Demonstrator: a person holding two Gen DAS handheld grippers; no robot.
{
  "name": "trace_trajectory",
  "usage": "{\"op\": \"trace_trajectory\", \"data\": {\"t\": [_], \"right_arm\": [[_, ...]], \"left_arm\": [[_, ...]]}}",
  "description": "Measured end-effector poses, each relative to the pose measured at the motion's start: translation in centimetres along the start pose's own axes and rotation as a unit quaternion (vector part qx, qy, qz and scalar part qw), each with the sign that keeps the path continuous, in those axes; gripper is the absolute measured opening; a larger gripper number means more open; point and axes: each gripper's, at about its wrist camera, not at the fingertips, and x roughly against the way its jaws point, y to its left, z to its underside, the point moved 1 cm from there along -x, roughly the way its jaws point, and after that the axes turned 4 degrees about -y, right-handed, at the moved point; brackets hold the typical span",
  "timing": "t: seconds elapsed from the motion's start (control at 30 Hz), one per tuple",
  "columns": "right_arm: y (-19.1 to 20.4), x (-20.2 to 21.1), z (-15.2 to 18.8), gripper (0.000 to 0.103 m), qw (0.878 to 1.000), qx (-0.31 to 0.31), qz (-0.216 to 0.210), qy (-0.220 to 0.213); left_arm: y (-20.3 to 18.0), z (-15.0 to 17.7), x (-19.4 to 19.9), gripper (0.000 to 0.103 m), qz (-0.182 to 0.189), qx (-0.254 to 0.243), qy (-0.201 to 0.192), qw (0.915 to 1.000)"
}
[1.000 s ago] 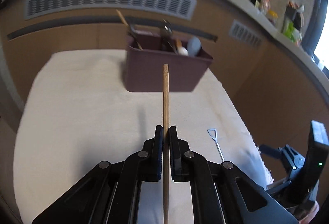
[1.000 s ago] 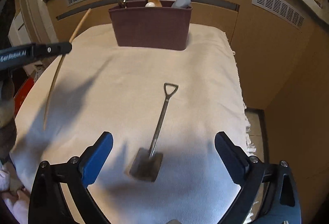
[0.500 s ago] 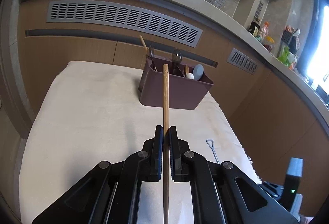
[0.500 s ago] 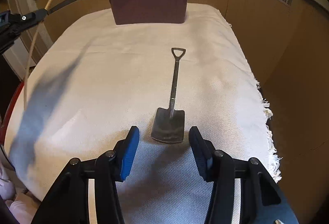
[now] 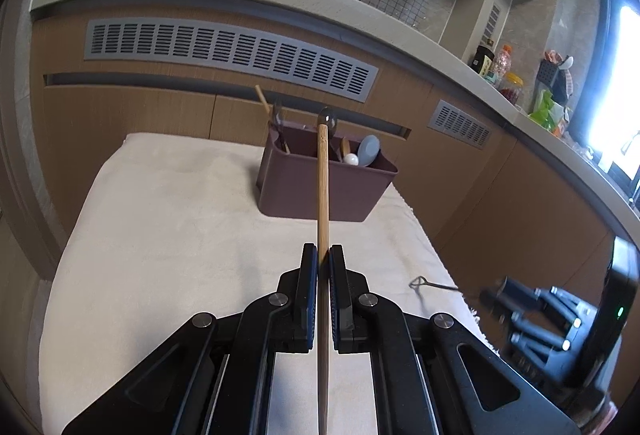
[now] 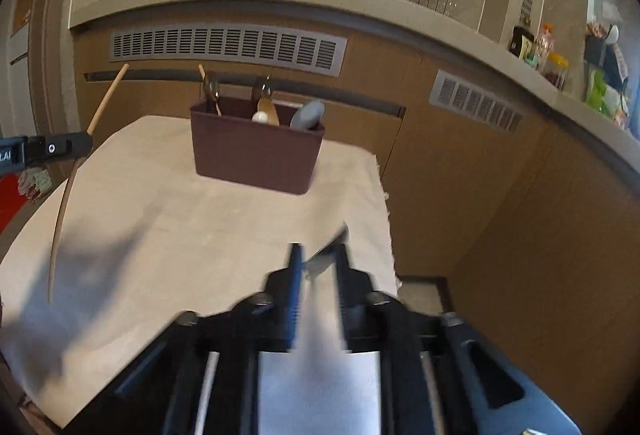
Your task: Organize utensils
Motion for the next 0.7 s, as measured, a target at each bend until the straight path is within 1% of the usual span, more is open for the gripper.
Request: {"op": "trace_trajectory", "data": {"t": [0.1,0.17,0.27,0.3,0.33,0.4,0.43,0.5,0.53,0.6,0.67,0.7], "right_arm": [[0.0,-0.2,-1.7,0.003,1.0,0.0,-0.017,-0.017],[-0.5,-0.2,-2.2,0.003,0.999,-0.006,-0.04,-0.023],[-1.0,-1.2,-1.9,0.005,0.995,0.006,-0.096,-0.002],[-1.0,-1.9,-1.5,0.008,0.993,0.017,-0.118,0.011],[-0.8,-2.5,-1.0,0.009,0.991,0.024,-0.126,0.021],[-0.3,-4.0,-0.1,0.017,0.987,0.039,-0.148,0.046],[0.4,-4.7,0.5,0.02,0.982,0.05,-0.169,0.063],[2.2,-6.0,1.3,0.034,0.971,0.083,-0.208,0.088],[2.9,-6.2,1.6,0.036,0.966,0.101,-0.219,0.09],[5.2,-6.6,2.0,0.05,0.956,0.157,-0.231,0.085],[7.4,-6.9,2.2,0.053,0.943,0.216,-0.243,0.072],[8.4,-7.0,2.2,0.053,0.934,0.242,-0.253,0.068]], "left_arm": [[-0.5,-0.3,0.1,0.006,0.001,-0.005,-0.003,1.0],[-0.8,-0.4,0.1,0.006,-0.002,-0.008,-0.003,1.0],[-0.7,-0.5,0.2,0.006,-0.008,-0.01,0.001,0.9999],[-0.6,-0.5,0.1,0.006,-0.011,-0.008,0.002,0.9999],[-0.4,-0.5,0.1,0.006,-0.013,-0.007,0.002,0.9999],[-0.2,-0.4,-0.1,0.006,-0.017,-0.006,0.004,0.9998],[0.0,-0.3,-0.1,0.006,-0.02,-0.006,0.005,0.9998],[0.4,-0.2,-0.3,0.006,-0.026,-0.004,0.008,0.9996],[0.8,-0.2,-0.5,0.006,-0.029,-0.001,0.01,0.9995],[1.5,-0.1,-0.7,0.006,-0.035,0.003,0.014,0.9993],[2.2,0.0,-0.9,0.006,-0.045,0.01,0.017,0.9988],[2.7,0.1,-1.0,0.006,-0.049,0.015,0.019,0.9985]]}}
